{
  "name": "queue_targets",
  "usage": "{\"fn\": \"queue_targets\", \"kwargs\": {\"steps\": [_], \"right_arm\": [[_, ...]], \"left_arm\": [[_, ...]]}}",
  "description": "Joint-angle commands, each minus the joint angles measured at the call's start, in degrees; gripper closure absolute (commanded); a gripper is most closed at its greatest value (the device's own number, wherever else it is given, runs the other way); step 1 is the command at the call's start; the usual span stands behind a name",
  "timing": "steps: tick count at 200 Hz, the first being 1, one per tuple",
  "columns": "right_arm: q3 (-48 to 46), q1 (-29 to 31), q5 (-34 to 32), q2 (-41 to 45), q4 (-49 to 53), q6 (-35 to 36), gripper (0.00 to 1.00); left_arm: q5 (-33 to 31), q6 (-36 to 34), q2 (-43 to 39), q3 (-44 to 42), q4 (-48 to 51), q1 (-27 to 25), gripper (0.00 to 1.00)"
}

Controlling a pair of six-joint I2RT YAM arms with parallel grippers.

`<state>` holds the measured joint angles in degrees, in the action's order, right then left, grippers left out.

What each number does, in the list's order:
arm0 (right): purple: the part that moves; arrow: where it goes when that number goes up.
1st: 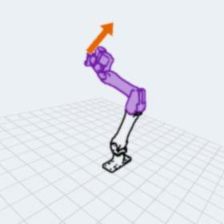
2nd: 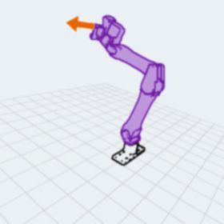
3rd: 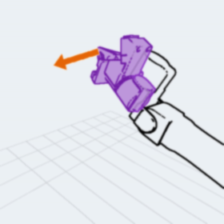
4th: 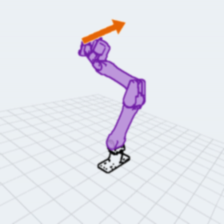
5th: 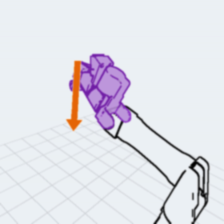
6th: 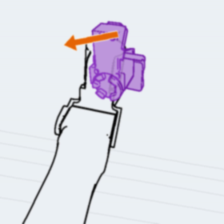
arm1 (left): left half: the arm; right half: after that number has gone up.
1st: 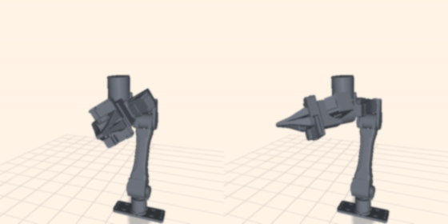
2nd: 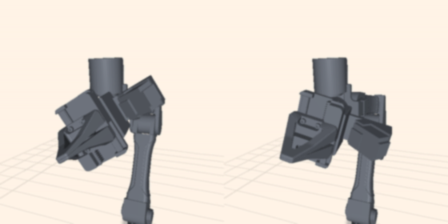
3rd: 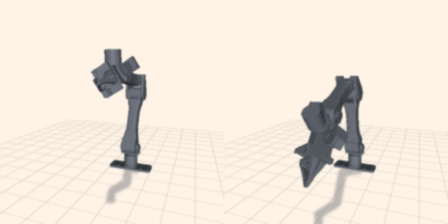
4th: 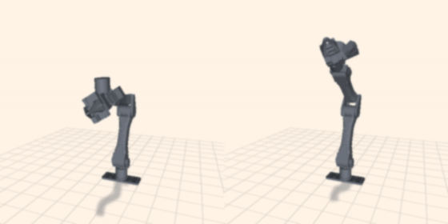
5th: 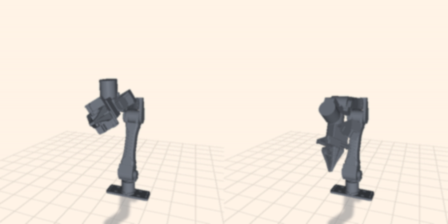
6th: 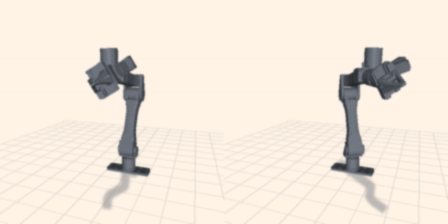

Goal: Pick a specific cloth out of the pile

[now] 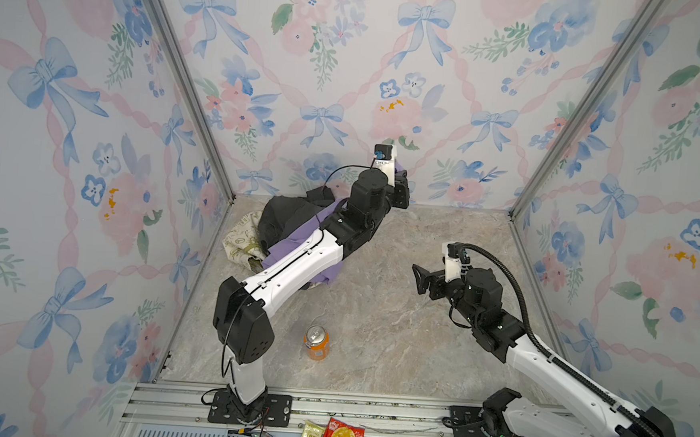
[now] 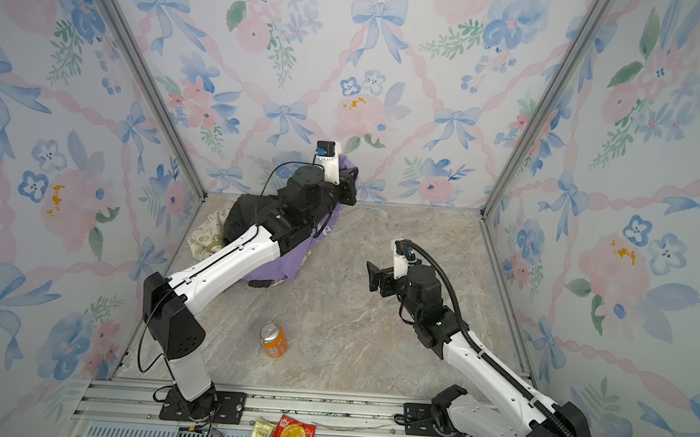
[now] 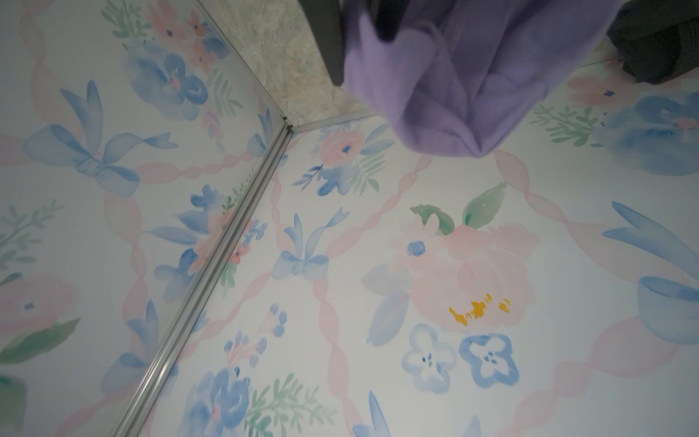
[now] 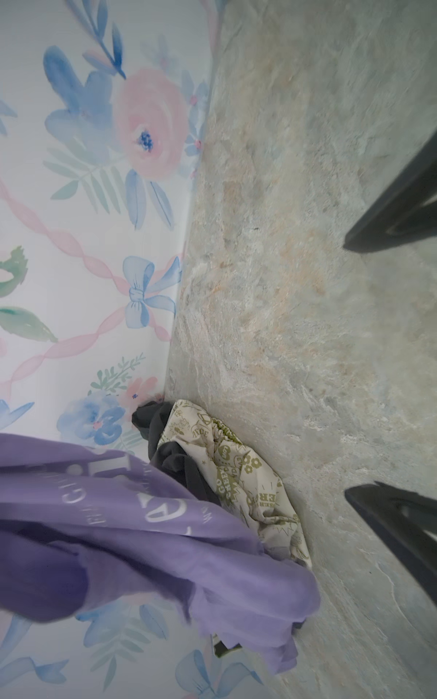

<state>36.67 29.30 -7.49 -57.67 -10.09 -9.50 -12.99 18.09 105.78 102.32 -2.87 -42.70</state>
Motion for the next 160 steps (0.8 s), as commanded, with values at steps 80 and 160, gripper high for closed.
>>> {"fn": "queue_targets", "kwargs": {"steps": [80,160], "right_arm": [[-2.94,-7.39,2.43,0.05,-1.21,-10.98,0.03],[-2.42,1.37,14.51,-1.09,-8.2,-0.85,0.03]], "left_arm": [[-10.38,-3.98,-11.55,-14.7,10.37,-3.23,0.02],[-10.43,13.69,-41.91,-49.9,4.47,13.24,0.04]]}}
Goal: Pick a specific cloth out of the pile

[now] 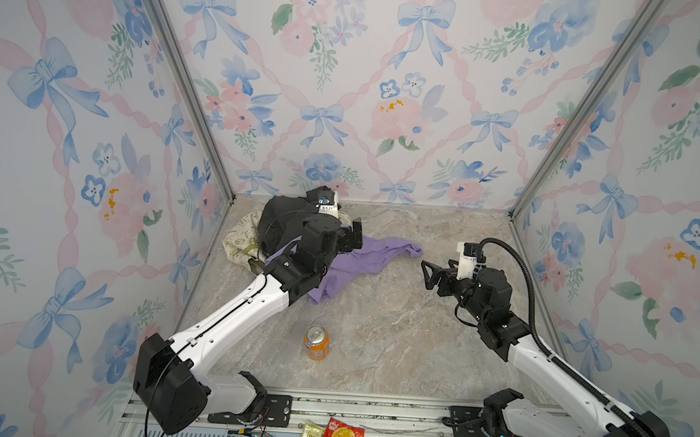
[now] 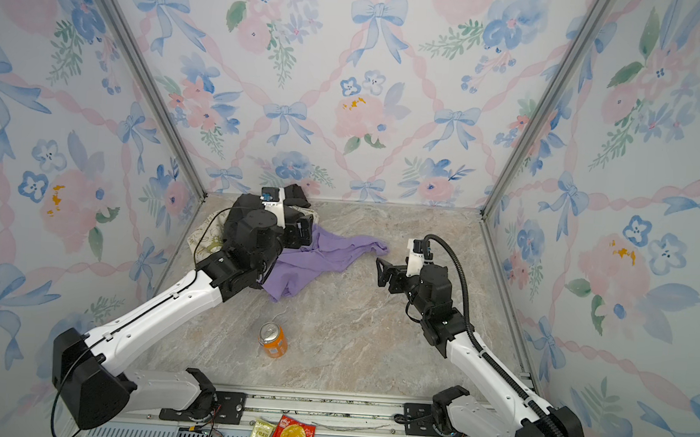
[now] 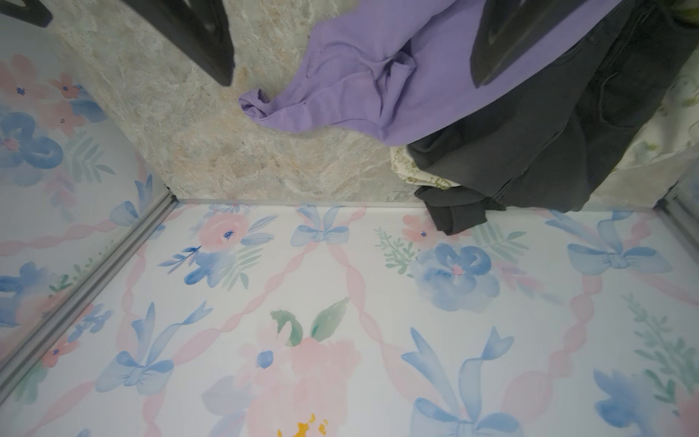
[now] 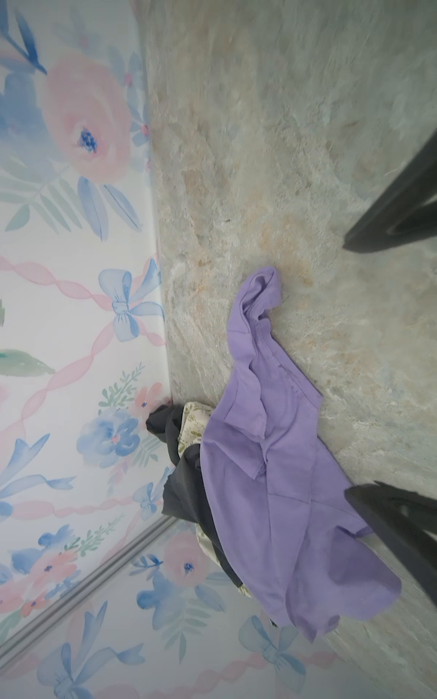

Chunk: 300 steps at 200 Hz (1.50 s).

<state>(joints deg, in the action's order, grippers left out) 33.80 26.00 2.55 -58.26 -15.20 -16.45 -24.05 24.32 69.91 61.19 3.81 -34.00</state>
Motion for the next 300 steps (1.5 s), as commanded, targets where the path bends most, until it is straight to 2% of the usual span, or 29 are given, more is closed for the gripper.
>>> {"fn": "queue_targets", "kwargs": {"steps": [1,25,57,101,135,171,217,238,277,300], "right_arm": [[0.45,4.67,4.48,-0.5,-3.08,6.1,0.03],[1.37,8.24,5.81,-1.81,-3.18,9.55,0.03],[1.97,9.65,7.78,-2.92,-3.06,11.01,0.03],[2.17,9.86,7.69,-3.01,-2.38,11.9,0.03],[2.11,9.95,8.45,-2.89,-2.71,12.06,0.03],[2.04,9.95,8.46,-2.91,-2.64,12.27,0.03],[2.56,9.94,8.44,-3.45,-1.97,12.32,0.03],[2.5,9.95,8.35,-3.56,-2.02,12.33,0.03],[2.5,9.93,8.12,-3.51,-1.82,12.34,0.03],[2.6,9.95,6.78,-3.31,-1.46,12.31,0.03]], "left_arm": [[0.78,7.79,-6.38,-9.14,-2.31,4.9,0.04],[4.33,13.17,-11.89,-17.0,-3.69,12.23,0.06],[9.4,18.15,-14.51,-24.08,-5.9,19.94,0.08],[18.83,24.11,-13.57,-30.1,-11.42,28.13,0.11],[24.76,27.46,-10.06,-33.21,-18.7,31.98,0.22],[27.93,28.5,-4.96,-32.25,-23.25,32.59,0.37],[30.26,28.86,0.88,-29.15,-25.14,32.64,0.46],[30.34,28.86,2.73,-27.99,-25.51,32.59,0.59],[32.03,27.53,4.18,-23.57,-26.19,32.2,0.91],[30.54,25.43,3.61,-19.07,-26.09,29.69,1.0]]}}
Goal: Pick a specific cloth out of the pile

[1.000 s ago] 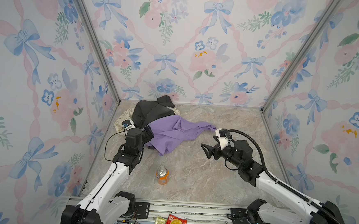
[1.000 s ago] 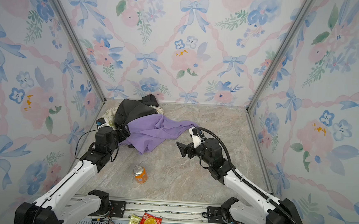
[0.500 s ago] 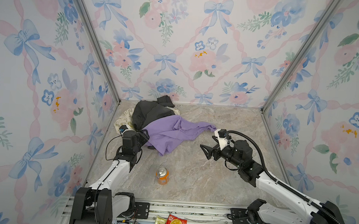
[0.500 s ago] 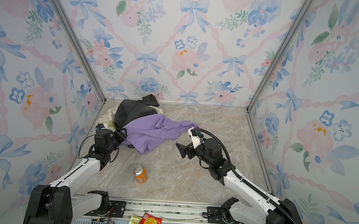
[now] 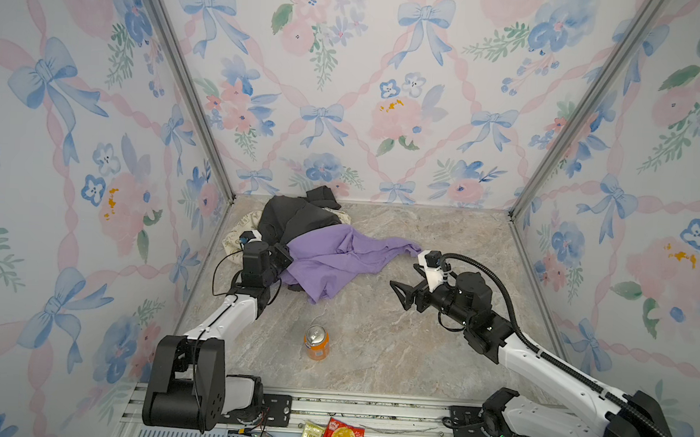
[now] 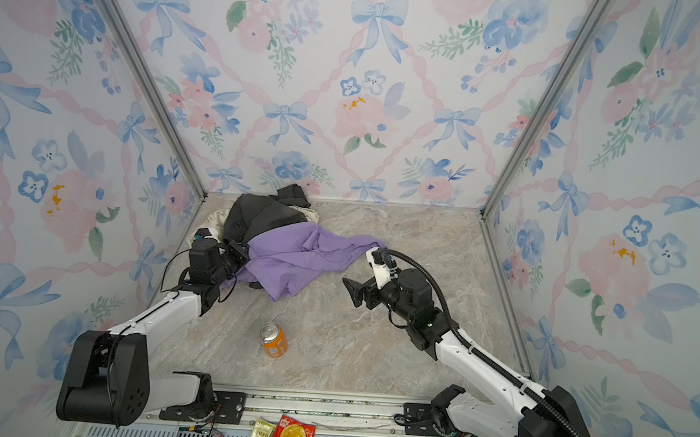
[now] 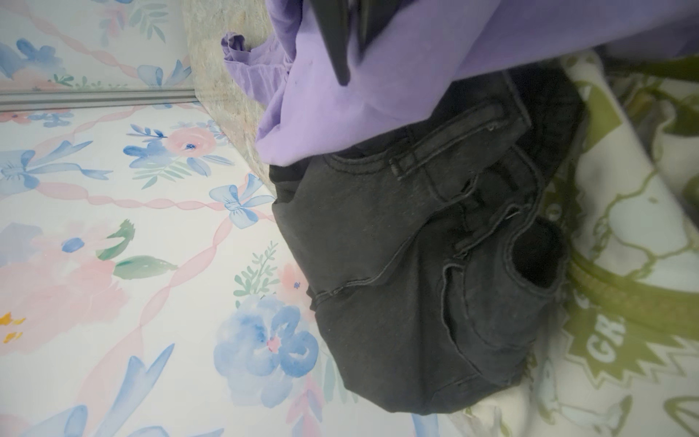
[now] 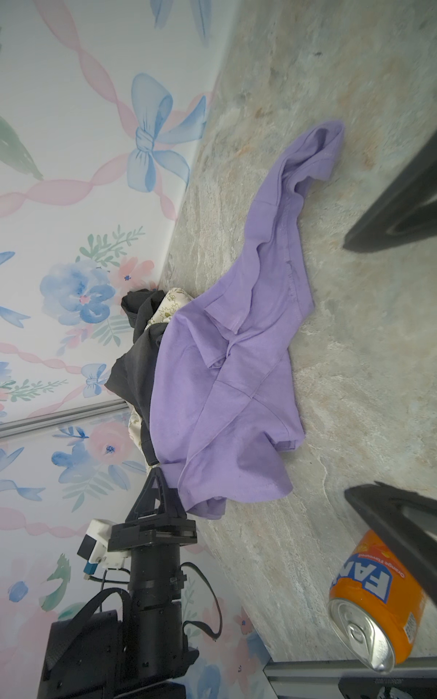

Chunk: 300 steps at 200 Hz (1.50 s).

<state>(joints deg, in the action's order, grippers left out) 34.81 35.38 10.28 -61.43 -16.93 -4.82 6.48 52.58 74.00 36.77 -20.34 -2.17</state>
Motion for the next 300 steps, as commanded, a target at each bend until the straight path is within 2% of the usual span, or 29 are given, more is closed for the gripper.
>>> {"fn": "queue_targets", "kwargs": {"steps": [1,41,87,135,163,187,207,222,240,273,300], "right_arm": [[1.59,0.57,-1.09,-0.12,0.29,0.64,0.03],[1.9,0.53,-6.78,0.04,2.05,0.39,0.03],[1.54,-0.65,-14.21,1.17,3.44,-1.49,0.03],[-0.71,-6.58,-21.79,5.19,5.59,-7.74,0.03],[-2.87,-9.95,-24.87,8.89,6.06,-11.16,0.03],[-4.53,-11.28,-29.48,12.05,6.75,-13.15,0.03],[-6.11,-12.31,-33.17,14.88,7.15,-14.78,0.03],[-7.22,-13.24,-35.05,17.11,7.47,-16.03,0.03],[-8.51,-14.11,-36.52,19.56,7.36,-17.16,0.03],[-9.63,-14.55,-38.7,21.52,7.64,-18.23,0.03],[-9.87,-14.73,-40.06,21.71,7.99,-19.12,0.03]], "left_arm": [[-0.16,-2.87,-0.54,5.51,-1.96,-2.27,1.0],[-4.06,-6.69,0.72,15.22,-1.99,-8.91,1.0],[-5.13,-8.98,10.44,32.19,0.0,-17.72,1.0],[-6.35,-14.03,26.34,59.03,6.44,-30.06,1.0],[-4.91,-15.19,38.95,79.07,10.72,-36.89,1.0],[-2.36,-13.82,51.08,97.45,13.19,-41.74,1.0],[-1.12,-11.49,59.08,107.18,13.2,-44.83,1.0],[-1.37,-11.88,61.83,107.73,13.19,-46.34,1.0],[-2.41,-14.26,62.02,102.79,13.47,-46.96,1.0],[-8.05,-21.58,59.66,94.54,19.07,-46.61,0.64],[-9.82,-25.16,55.34,86.69,21.53,-45.92,0.42]]}}
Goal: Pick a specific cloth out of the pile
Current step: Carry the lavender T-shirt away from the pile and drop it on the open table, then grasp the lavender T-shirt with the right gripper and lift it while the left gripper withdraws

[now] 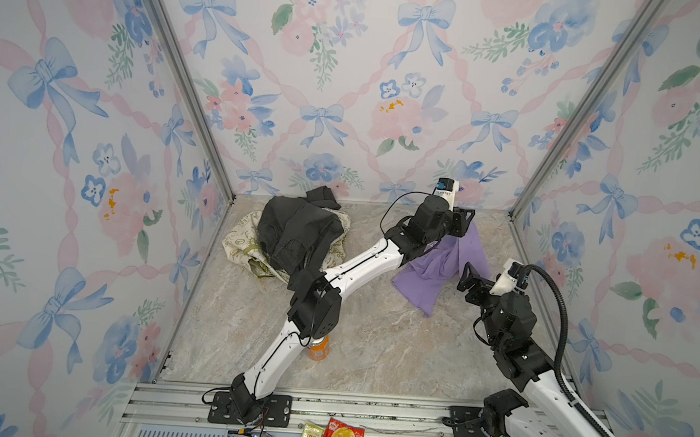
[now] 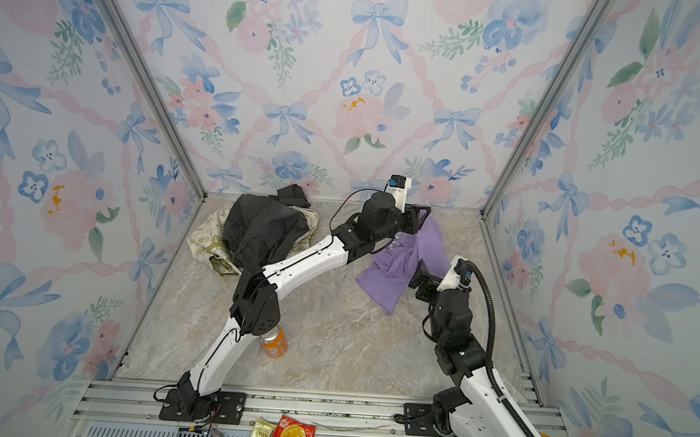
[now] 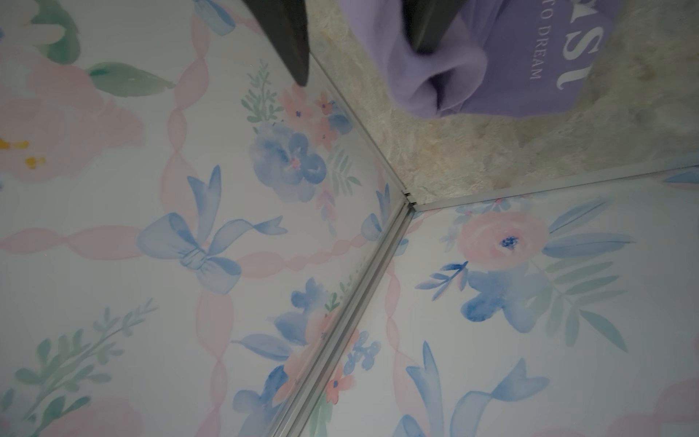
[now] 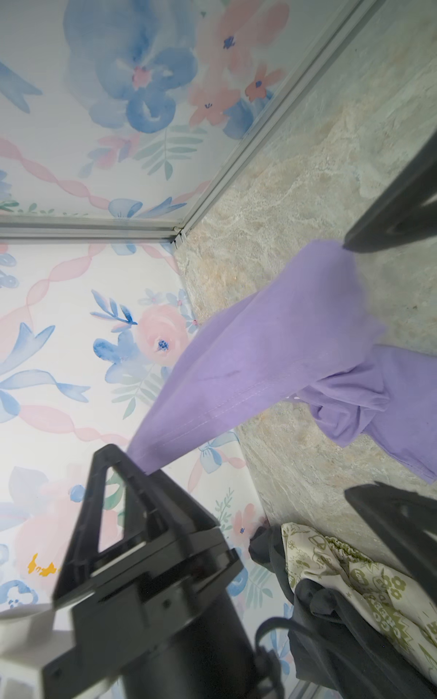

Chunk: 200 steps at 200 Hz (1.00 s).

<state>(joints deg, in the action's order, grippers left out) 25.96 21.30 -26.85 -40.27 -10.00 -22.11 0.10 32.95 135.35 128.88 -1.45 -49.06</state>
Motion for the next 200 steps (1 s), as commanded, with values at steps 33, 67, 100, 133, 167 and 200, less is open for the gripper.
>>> {"fn": "queue_targets", "kwargs": {"steps": [33,67,100,133,167,200], "right_arm": [[-1.04,-1.1,-3.21,-0.3,1.24,-2.83,0.03],[0.2,-1.44,-2.78,-2.51,1.56,-2.32,0.03],[4.33,-1.87,0.69,-9.05,3.46,-0.66,0.03],[11.84,-4.1,7.54,-21.07,7.75,-0.44,0.03],[23.53,-5.74,14.09,-36.43,15.82,-1.52,0.01],[33.05,-5.75,17.12,-49.65,19.99,-1.91,0.08]], "left_arm": [[-7.33,-9.82,-14.95,-18.14,2.67,1.64,0.06],[-11.18,-11.98,-25.36,-31.5,2.53,2.36,0.02],[-16.38,-10.23,-38.23,-46.44,1.97,3.52,0.02],[-20.57,-11.11,-54.23,-65.44,-3.85,3.85,0.02],[-23.18,-11.08,-71.74,-82.51,-7.55,5.01,0.02],[-23.42,-13.6,-87.07,-93.28,-6.37,5.48,0.02]]}}
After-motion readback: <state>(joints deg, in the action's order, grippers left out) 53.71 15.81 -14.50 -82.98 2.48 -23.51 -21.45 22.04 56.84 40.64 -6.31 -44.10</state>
